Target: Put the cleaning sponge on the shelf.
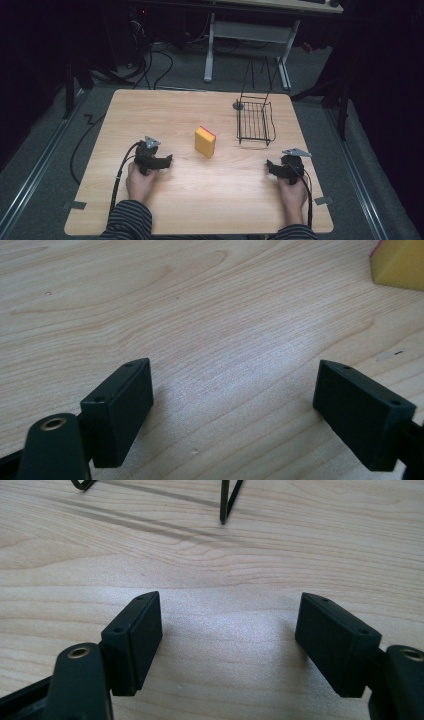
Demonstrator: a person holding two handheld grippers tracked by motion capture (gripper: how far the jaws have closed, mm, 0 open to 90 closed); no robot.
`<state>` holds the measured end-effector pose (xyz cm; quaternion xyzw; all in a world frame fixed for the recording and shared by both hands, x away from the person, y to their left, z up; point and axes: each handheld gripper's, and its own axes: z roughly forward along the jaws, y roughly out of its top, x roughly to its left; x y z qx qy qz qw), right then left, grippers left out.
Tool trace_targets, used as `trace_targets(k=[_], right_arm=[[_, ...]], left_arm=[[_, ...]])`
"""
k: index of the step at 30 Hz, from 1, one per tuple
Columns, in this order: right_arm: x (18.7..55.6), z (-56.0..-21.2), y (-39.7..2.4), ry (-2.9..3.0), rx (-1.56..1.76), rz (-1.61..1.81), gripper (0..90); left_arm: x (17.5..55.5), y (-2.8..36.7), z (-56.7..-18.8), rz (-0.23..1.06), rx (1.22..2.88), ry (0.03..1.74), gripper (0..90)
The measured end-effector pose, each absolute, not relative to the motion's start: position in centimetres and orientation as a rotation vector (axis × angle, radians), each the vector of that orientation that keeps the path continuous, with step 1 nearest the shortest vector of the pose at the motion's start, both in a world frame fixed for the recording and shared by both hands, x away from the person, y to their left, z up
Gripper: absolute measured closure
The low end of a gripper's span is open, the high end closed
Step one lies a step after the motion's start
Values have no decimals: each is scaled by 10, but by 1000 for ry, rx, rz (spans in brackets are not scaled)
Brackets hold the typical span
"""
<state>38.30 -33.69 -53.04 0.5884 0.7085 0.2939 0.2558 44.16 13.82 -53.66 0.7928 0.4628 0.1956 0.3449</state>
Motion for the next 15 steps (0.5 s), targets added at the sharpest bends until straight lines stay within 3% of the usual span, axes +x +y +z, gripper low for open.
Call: trace_targets(k=[15], right_arm=[[383,-531,-337,1924,1589,802,270]], left_arm=[[442,138,-537,508,2058,1203,169]])
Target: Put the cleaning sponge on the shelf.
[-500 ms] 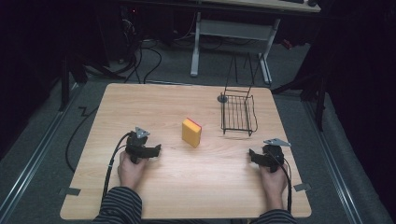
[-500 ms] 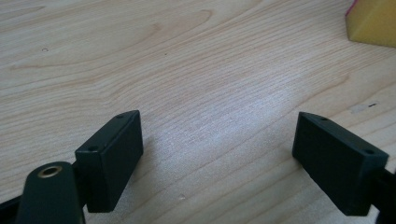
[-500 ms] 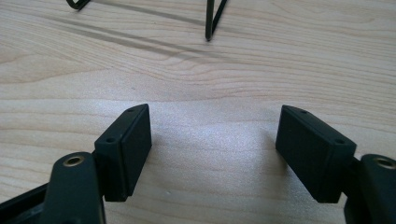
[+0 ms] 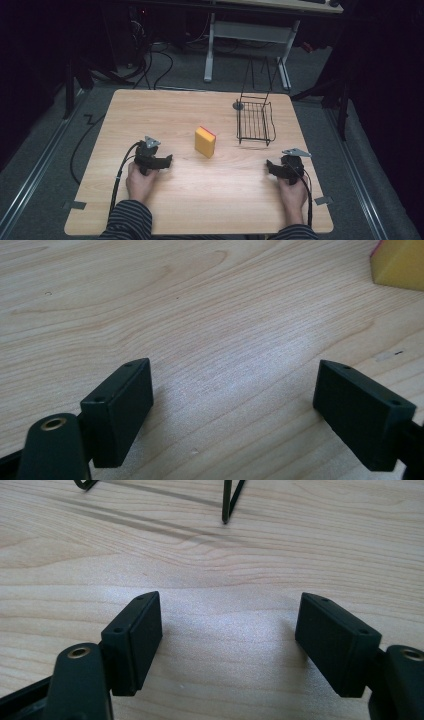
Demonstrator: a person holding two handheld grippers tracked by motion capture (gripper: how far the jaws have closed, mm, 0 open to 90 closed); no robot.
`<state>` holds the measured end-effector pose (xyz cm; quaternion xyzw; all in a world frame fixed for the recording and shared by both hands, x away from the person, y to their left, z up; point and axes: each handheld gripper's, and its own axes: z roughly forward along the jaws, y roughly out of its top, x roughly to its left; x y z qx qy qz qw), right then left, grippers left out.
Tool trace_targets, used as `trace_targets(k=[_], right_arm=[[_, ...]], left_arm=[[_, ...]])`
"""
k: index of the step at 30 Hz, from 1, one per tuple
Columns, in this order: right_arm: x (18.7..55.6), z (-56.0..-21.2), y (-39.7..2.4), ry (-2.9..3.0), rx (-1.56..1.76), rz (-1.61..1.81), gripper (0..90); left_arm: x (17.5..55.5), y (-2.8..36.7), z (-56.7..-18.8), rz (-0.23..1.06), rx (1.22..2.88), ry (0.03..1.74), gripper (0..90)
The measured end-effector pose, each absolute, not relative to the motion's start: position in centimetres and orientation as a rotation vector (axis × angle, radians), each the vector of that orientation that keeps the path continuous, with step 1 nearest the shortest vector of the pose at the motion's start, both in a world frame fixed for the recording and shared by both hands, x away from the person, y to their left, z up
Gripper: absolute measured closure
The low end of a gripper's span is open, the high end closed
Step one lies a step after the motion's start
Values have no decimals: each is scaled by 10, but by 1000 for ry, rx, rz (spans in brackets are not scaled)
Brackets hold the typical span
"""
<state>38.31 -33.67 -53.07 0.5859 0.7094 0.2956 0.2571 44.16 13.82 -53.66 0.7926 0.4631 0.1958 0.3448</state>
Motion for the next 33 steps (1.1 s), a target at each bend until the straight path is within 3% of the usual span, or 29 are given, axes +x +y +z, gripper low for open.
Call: trace_targets(k=[33], right_arm=[[383,-529,-335,1967,1580,799,241]], left_arm=[[442,138,-537,505,2057,1203,168]])
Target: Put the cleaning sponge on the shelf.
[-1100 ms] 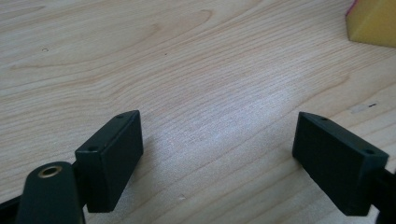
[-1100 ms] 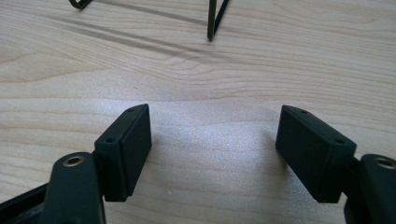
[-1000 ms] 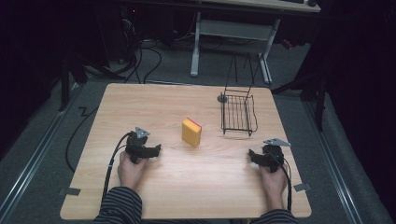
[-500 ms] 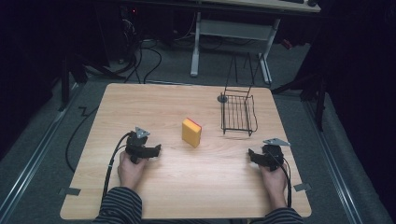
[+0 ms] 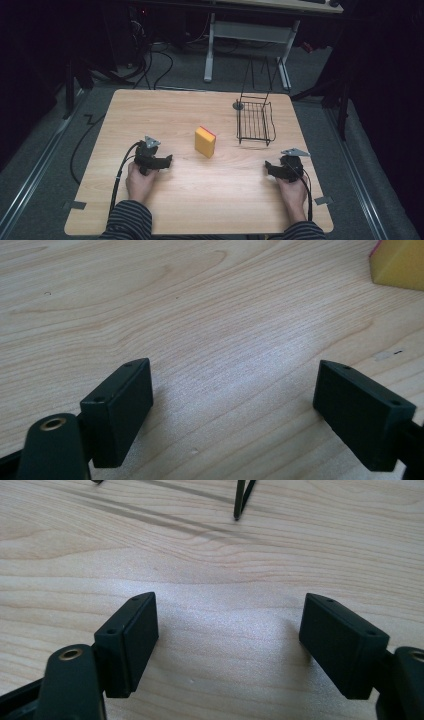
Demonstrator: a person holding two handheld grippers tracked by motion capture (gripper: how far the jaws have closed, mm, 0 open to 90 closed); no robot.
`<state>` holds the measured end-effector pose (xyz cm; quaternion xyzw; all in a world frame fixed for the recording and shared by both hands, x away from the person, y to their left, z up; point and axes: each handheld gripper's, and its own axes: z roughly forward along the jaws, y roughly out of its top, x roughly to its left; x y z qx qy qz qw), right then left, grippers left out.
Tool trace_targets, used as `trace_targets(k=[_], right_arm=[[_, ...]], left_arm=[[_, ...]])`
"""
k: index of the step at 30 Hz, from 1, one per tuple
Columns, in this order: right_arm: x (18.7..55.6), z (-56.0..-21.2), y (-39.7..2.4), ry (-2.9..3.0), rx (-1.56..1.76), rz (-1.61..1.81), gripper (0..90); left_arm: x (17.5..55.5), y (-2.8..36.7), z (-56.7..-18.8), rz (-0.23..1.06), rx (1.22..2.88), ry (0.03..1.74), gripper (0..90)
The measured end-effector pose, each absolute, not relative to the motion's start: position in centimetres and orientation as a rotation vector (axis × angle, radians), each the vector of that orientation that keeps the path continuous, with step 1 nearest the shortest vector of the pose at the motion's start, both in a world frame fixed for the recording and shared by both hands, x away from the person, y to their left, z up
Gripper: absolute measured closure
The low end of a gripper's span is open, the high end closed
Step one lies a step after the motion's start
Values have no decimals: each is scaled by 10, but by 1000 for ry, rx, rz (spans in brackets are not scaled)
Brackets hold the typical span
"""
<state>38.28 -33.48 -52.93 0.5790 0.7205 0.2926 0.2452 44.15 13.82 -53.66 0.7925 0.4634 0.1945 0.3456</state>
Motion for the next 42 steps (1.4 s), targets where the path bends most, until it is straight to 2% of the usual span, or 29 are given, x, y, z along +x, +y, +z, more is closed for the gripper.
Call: trace_targets(k=[8,42], right_arm=[[381,-525,-336,1960,1595,876,283],[371,-480,-316,1960,1442,1086,302]], left_arm=[[442,138,-537,505,2057,1203,168],[442,138,-537,505,2057,1203,168]])
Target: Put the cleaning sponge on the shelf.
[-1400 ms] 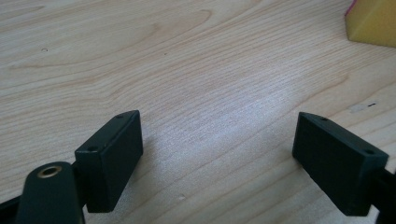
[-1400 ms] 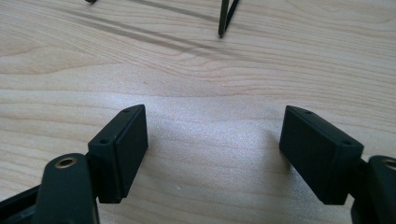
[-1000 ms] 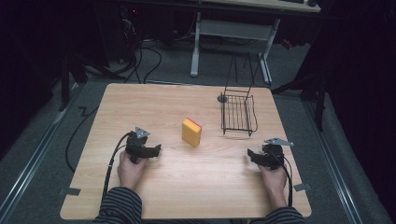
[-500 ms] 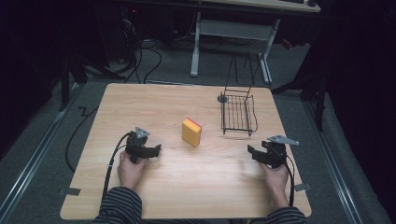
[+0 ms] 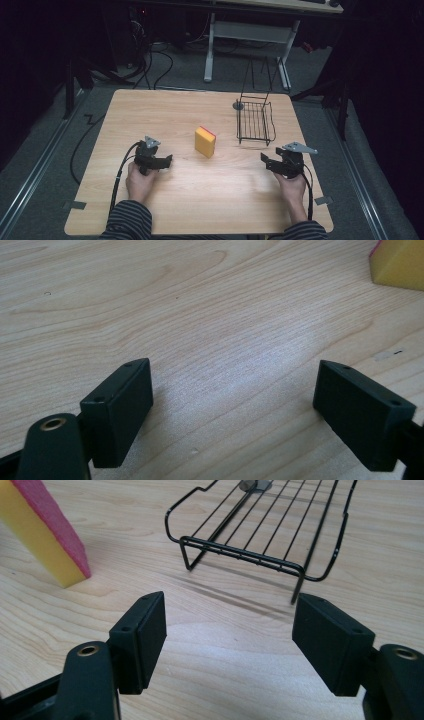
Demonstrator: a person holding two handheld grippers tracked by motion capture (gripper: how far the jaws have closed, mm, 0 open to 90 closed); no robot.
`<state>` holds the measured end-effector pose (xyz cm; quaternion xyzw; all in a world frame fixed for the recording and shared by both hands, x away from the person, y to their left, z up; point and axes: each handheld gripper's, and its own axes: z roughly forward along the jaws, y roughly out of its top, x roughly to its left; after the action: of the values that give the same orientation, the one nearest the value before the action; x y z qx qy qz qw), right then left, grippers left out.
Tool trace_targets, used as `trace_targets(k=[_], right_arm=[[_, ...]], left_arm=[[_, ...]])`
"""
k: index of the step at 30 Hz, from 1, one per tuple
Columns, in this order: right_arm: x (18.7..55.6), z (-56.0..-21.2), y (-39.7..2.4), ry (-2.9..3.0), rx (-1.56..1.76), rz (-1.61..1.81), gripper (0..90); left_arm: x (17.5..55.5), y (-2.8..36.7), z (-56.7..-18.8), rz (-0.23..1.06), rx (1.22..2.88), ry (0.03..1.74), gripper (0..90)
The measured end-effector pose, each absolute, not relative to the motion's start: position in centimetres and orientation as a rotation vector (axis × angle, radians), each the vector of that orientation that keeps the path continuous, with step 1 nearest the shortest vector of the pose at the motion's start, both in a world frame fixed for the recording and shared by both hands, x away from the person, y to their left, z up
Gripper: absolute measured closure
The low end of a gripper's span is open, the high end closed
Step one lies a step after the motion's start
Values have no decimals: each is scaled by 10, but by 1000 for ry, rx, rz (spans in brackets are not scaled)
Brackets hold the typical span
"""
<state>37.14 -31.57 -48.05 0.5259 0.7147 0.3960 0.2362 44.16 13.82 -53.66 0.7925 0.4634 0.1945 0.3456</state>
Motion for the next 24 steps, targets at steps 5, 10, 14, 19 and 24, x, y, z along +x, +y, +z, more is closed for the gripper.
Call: trace_targets(k=[5,10,14,19,24], right_arm=[[371,-477,-312,1970,1419,1106,303],[370,-471,-304,1978,1390,1119,303],[370,-468,-295,1999,1352,1126,303],[370,-467,-286,2018,1326,1141,304],[370,-464,-274,2042,1290,1154,306]], left_arm=[[442,138,-537,505,2057,1203,168],[442,138,-537,505,2055,1204,168],[442,138,-537,505,2057,1203,168],[442,138,-537,505,2057,1203,168],[442,138,-537,505,2056,1203,168]])
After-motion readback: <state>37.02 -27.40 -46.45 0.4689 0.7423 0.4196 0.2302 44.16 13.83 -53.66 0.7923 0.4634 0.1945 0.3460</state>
